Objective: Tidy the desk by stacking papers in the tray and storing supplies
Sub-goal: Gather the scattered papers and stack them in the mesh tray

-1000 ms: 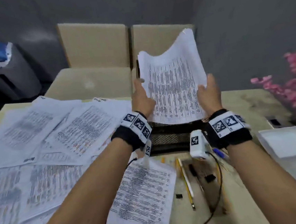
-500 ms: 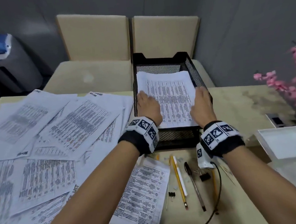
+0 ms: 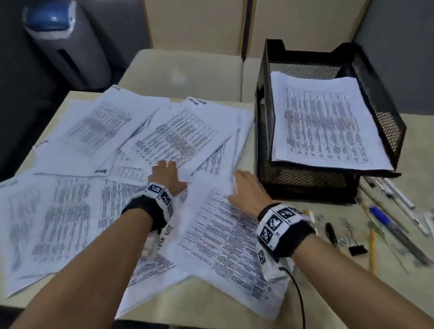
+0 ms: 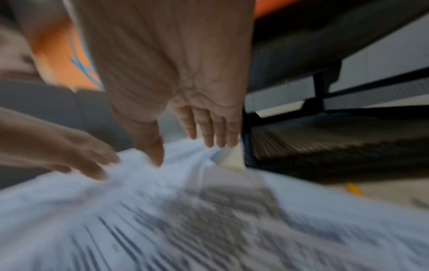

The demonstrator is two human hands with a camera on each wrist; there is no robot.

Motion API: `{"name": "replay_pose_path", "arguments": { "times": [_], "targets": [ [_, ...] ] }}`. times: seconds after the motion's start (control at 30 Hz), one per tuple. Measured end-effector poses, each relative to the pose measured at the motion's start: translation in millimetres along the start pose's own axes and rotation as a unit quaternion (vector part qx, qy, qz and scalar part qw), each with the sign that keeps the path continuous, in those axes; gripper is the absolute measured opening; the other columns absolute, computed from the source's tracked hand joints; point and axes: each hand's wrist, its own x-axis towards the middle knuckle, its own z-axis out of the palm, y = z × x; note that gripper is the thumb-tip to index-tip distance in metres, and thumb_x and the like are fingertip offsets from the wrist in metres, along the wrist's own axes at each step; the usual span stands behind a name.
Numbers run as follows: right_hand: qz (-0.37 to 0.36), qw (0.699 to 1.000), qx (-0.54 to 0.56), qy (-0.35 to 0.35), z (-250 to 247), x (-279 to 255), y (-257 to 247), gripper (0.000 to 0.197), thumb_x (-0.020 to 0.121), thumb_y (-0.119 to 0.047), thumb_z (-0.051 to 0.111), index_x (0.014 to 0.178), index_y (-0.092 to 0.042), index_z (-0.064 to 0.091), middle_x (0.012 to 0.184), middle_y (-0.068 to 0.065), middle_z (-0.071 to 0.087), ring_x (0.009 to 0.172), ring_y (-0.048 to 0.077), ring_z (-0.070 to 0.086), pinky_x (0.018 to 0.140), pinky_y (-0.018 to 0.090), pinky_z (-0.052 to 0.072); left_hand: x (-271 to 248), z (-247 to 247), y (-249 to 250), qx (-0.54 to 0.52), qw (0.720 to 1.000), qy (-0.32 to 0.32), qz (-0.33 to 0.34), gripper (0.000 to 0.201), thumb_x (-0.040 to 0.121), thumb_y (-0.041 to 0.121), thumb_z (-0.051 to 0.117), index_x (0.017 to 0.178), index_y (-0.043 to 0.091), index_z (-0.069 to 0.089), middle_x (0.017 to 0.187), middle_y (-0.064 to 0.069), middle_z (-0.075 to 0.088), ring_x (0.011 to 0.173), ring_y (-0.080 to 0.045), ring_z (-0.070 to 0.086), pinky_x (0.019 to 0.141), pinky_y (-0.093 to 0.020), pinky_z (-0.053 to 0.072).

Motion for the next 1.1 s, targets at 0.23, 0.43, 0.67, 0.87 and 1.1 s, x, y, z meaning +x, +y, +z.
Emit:
{"name": "replay_pose_path", "arguments": {
  "times": [0.23,0.43,0.67,0.87,1.1],
  "targets": [
    [0.059,0.992,-0.107,0.011,16,2,10,0.023,0.088,-0.008,0.048,0.11,-0.003,0.053,0.117,0.016,0.056,0.104,0.034,0.057,0.085,0.038,0.042,24,19,-22,0.063,0.998,-0.005,0.025,0.056,0.089,0.036,0.054,0.133,0.008,0.035,0.14,-0.016,0.037,0.13,-0.034,0.034,0.103,-0.045,0.037],
    [0.041,0.977,-0.048,0.201,-20,-10,-21,0.025,0.092,-0.006,0.044,0.117,-0.004,0.047,0.103,0.015,0.063,0.091,0.035,0.062,0.065,0.033,0.039,34,-15,-28,0.018,0.997,-0.025,0.073,0.057,0.099,0.043,0.023,0.094,0.0,0.058,0.099,-0.025,0.058,0.086,-0.029,0.059,0.073,-0.032,0.045],
    [0.116,0.972,0.029,0.204,-35,28,-52,0.021,0.09,0.001,0.042,0.11,0.002,0.048,0.106,0.023,0.061,0.096,0.038,0.06,0.072,0.041,0.047,29,-36,-54,-0.131,0.989,0.017,0.071,0.05,0.103,0.025,0.021,0.058,0.009,0.038,0.073,-0.019,0.05,0.068,-0.026,0.05,0.064,-0.03,0.04],
    [0.231,0.945,0.149,0.178,-22,60,-47,0.026,0.088,-0.001,0.046,0.112,0.008,0.051,0.117,0.028,0.058,0.106,0.04,0.057,0.085,0.039,0.048,7,-73,-65,-0.092,0.984,0.141,0.051,0.035,0.101,0.018,0.028,0.104,-0.006,0.054,0.096,-0.026,0.061,0.085,-0.038,0.058,0.07,-0.038,0.044],
    [0.311,0.895,0.288,0.138,-16,99,-46,0.036,0.091,-0.006,0.045,0.124,0.009,0.048,0.133,0.025,0.05,0.121,0.036,0.05,0.09,0.032,0.041,-4,-39,-17,0.06,0.984,-0.101,0.137,0.02,0.096,0.016,0.039,0.093,0.002,0.054,0.101,-0.015,0.06,0.095,-0.031,0.062,0.085,-0.037,0.05]
  ]
}}
